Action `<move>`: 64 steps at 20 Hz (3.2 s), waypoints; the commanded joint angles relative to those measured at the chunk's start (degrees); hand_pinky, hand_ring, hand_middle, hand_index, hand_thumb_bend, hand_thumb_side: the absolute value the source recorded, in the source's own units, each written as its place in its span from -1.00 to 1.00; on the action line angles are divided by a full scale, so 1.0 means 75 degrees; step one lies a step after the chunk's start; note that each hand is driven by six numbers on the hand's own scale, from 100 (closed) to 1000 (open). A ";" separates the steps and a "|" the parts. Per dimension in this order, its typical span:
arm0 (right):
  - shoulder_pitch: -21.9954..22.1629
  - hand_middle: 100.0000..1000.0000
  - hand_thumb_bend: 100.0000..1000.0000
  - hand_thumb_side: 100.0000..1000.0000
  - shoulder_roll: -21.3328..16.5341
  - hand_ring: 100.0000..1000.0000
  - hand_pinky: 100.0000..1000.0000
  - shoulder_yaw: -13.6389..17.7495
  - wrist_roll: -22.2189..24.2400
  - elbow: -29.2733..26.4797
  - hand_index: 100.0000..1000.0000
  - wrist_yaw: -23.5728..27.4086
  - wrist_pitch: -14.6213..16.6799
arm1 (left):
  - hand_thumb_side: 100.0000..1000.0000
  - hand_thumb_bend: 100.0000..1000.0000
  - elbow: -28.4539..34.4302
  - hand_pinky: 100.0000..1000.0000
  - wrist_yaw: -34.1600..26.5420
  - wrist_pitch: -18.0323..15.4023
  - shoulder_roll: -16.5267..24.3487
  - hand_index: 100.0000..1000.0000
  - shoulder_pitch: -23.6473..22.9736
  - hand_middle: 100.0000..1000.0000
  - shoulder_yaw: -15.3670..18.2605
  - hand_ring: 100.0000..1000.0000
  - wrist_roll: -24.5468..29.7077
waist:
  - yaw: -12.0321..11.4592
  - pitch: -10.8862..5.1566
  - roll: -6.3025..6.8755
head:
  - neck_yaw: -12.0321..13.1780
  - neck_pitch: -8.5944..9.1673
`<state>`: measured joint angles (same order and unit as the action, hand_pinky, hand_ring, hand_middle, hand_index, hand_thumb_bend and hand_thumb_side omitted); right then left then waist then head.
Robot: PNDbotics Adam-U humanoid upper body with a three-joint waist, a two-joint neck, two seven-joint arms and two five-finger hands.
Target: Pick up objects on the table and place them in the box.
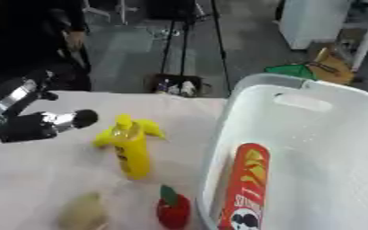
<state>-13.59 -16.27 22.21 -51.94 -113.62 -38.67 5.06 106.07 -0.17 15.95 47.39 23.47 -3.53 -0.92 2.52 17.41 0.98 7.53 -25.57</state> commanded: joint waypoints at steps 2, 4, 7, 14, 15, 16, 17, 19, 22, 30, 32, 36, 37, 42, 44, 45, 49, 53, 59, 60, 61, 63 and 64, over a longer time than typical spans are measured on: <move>-0.0051 -0.05 -1.00 0.34 -0.0084 -0.03 0.39 -0.0002 -0.0003 -0.0129 0.25 0.0059 0.0040 | 0.33 1.00 -0.0223 0.78 0.0185 -0.0165 0.0269 1.00 0.0122 0.79 -0.0100 0.84 -0.0223 | 0.0016 -0.0099 -0.0001 | 0.0006 0.0089; -0.0050 -0.05 -1.00 0.34 -0.0082 -0.03 0.39 -0.0009 -0.0003 -0.0129 0.25 0.0063 0.0044 | 0.36 1.00 -0.0289 0.81 0.0520 -0.0073 0.0290 1.00 0.0167 0.82 -0.0141 0.86 -0.0150 | 0.0014 -0.0097 0.0001 | 0.0012 0.0088; -0.0052 -0.05 -1.00 0.34 -0.0084 -0.03 0.39 -0.0019 -0.0003 -0.0129 0.25 0.0067 0.0052 | 0.39 1.00 -0.0338 0.86 0.1012 0.0021 0.0331 1.00 0.0211 0.85 -0.0208 0.89 0.0011 | 0.0013 -0.0094 0.0003 | 0.0010 0.0087; -0.0050 -0.05 -1.00 0.34 -0.0087 -0.03 0.39 -0.0046 -0.0003 -0.0129 0.24 0.0087 0.0068 | 0.35 1.00 -0.0525 0.90 0.1366 0.0017 0.0596 1.00 0.0366 0.88 -0.0506 0.91 0.0553 | 0.0025 -0.0092 0.0006 | 0.0028 0.0098; -0.0052 -0.05 -1.00 0.34 -0.0085 -0.03 0.39 -0.0064 -0.0003 -0.0129 0.24 0.0092 0.0074 | 0.35 1.00 -0.0573 0.90 0.1334 0.0010 0.0719 1.00 0.0430 0.88 -0.0643 0.91 0.0682 | 0.0028 -0.0091 0.0009 | 0.0039 0.0104; -0.0052 -0.05 -1.00 0.34 -0.0083 -0.03 0.39 -0.0075 -0.0003 -0.0129 0.24 0.0095 0.0078 | 0.36 1.00 -0.0616 0.90 0.1299 0.0008 0.0786 1.00 0.0490 0.88 -0.0728 0.90 0.0775 | 0.0027 -0.0091 0.0008 | 0.0044 0.0107; -0.0055 -0.05 -1.00 0.34 -0.0083 -0.03 0.39 -0.0086 -0.0003 -0.0129 0.24 0.0096 0.0083 | 0.35 1.00 -0.0662 0.90 0.1253 0.0011 0.0819 1.00 0.0553 0.88 -0.0798 0.90 0.0844 | 0.0026 -0.0089 0.0006 | 0.0046 0.0109; -0.0056 -0.05 -1.00 0.34 -0.0084 -0.03 0.39 -0.0100 -0.0003 -0.0129 0.24 0.0086 0.0090 | 0.35 1.00 -0.0742 0.89 0.1154 0.0023 0.0832 1.00 0.0642 0.87 -0.0877 0.89 0.0889 | 0.0025 -0.0083 0.0001 | 0.0046 0.0116; -0.0059 -0.05 -1.00 0.34 -0.0081 -0.03 0.39 -0.0114 -0.0003 -0.0129 0.24 0.0070 0.0094 | 0.33 1.00 -0.0836 0.88 0.0993 0.0048 0.0808 1.00 0.0729 0.86 -0.0972 0.89 0.0861 | 0.0032 -0.0071 -0.0006 | 0.0049 0.0118; -0.0063 -0.05 -1.00 0.34 -0.0064 -0.03 0.39 -0.0148 -0.0003 -0.0129 0.24 0.0077 0.0107 | 0.30 1.00 -0.1069 0.88 0.0811 0.0092 0.0765 1.00 0.1020 0.86 -0.1265 0.89 0.1088 | 0.0056 -0.0046 -0.0009 | 0.0076 0.0135; -0.0065 -0.05 -1.00 0.34 -0.0058 -0.03 0.39 -0.0160 -0.0003 -0.0129 0.24 0.0082 0.0111 | 0.29 1.00 -0.1128 0.88 0.0826 0.0137 0.0719 1.00 0.1123 0.85 -0.1338 0.88 0.1154 | 0.0062 -0.0041 -0.0006 | 0.0088 0.0136; -0.0067 -0.05 -1.00 0.34 -0.0051 -0.03 0.39 -0.0176 -0.0003 -0.0129 0.24 0.0086 0.0119 | 0.26 1.00 -0.1287 0.87 0.0847 0.0213 0.0587 1.00 0.1303 0.85 -0.1478 0.88 0.1280 | 0.0085 -0.0038 -0.0007 | 0.0120 0.0155; -0.0067 -0.05 -1.00 0.34 -0.0047 -0.03 0.39 -0.0175 -0.0003 -0.0129 0.24 0.0087 0.0119 | 0.24 1.00 -0.1340 0.88 0.0839 0.0227 0.0551 1.00 0.1341 0.85 -0.1513 0.88 0.1325 | 0.0097 -0.0036 -0.0005 | 0.0129 0.0161; -0.0070 -0.05 -1.00 0.34 -0.0032 -0.03 0.39 -0.0176 -0.0003 -0.0129 0.24 0.0094 0.0124 | 0.20 1.00 -0.1567 0.87 0.0748 0.0275 0.0425 1.00 0.1508 0.85 -0.1636 0.88 0.1554 | 0.0119 -0.0030 0.0002 | 0.0147 0.0187; -0.0071 -0.05 -1.00 0.34 -0.0027 -0.03 0.39 -0.0181 -0.0003 -0.0129 0.24 0.0097 0.0125 | 0.19 1.00 -0.1647 0.87 0.0711 0.0291 0.0379 1.00 0.1569 0.85 -0.1690 0.88 0.1641 | 0.0121 -0.0025 0.0005 | 0.0155 0.0189; -0.0073 -0.05 -1.00 0.34 -0.0026 -0.03 0.39 -0.0185 -0.0003 -0.0129 0.24 0.0097 0.0127 | 0.16 1.00 -0.1690 0.87 0.0696 0.0302 0.0358 1.00 0.1594 0.85 -0.1722 0.88 0.1685 | 0.0125 -0.0022 0.0006 | 0.0157 0.0190; -0.0077 -0.05 -1.00 0.35 -0.0013 -0.03 0.39 -0.0194 -0.0003 -0.0129 0.24 0.0099 0.0129 | 0.14 1.00 -0.1862 0.87 0.0646 0.0335 0.0281 1.00 0.1695 0.85 -0.1830 0.88 0.1850 | 0.0137 -0.0012 0.0009 | 0.0166 0.0201; -0.0078 -0.05 -1.00 0.35 -0.0007 -0.03 0.39 -0.0198 -0.0003 -0.0129 0.24 0.0101 0.0131 | 0.14 1.00 -0.1974 0.87 0.0662 0.0346 0.0232 1.00 0.1750 0.85 -0.1884 0.88 0.1912 | 0.0146 -0.0005 0.0010 | 0.0171 0.0208; -0.0081 -0.05 -1.00 0.35 0.0012 -0.03 0.39 -0.0204 -0.0003 -0.0129 0.24 0.0107 0.0137 | 0.07 1.00 -0.2296 0.87 0.0615 0.0417 0.0085 1.00 0.1846 0.84 -0.2028 0.88 0.2048 | 0.0171 0.0019 0.0002 | 0.0190 0.0246; -0.0081 -0.05 -1.00 0.35 0.0016 -0.03 0.39 -0.0204 -0.0003 -0.0129 0.24 0.0109 0.0136 | 0.07 1.00 -0.2342 0.87 0.0604 0.0417 0.0067 1.00 0.1859 0.84 -0.2042 0.88 0.2060 | 0.0172 0.0022 0.0000 | 0.0191 0.0251; -0.0081 -0.05 -1.00 0.35 0.0017 -0.03 0.39 -0.0203 -0.0003 -0.0129 0.24 0.0111 0.0136 | 0.07 1.00 -0.2376 0.86 0.0598 0.0414 0.0055 1.00 0.1870 0.84 -0.2051 0.88 0.2067 | 0.0172 0.0023 -0.0002 | 0.0191 0.0255; -0.0081 -0.05 -1.00 0.35 0.0019 -0.03 0.39 -0.0204 -0.0003 -0.0129 0.24 0.0111 0.0138 | 0.06 1.00 -0.2423 0.86 0.0597 0.0406 0.0037 1.00 0.1886 0.84 -0.2066 0.88 0.2072 | 0.0171 0.0026 -0.0003 | 0.0193 0.0261; -0.0083 -0.05 -1.00 0.35 0.0022 -0.03 0.39 -0.0208 -0.0003 -0.0129 0.24 0.0112 0.0141 | 0.06 1.00 -0.2455 0.85 0.0606 0.0411 0.0017 1.00 0.1900 0.82 -0.2082 0.87 0.2071 | 0.0171 0.0029 -0.0007 | 0.0200 0.0272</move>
<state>-13.66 -15.32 20.58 -51.95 -113.62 -38.14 5.97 87.49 4.54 19.08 46.37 36.66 -19.51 14.47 3.84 18.47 0.96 8.85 -24.12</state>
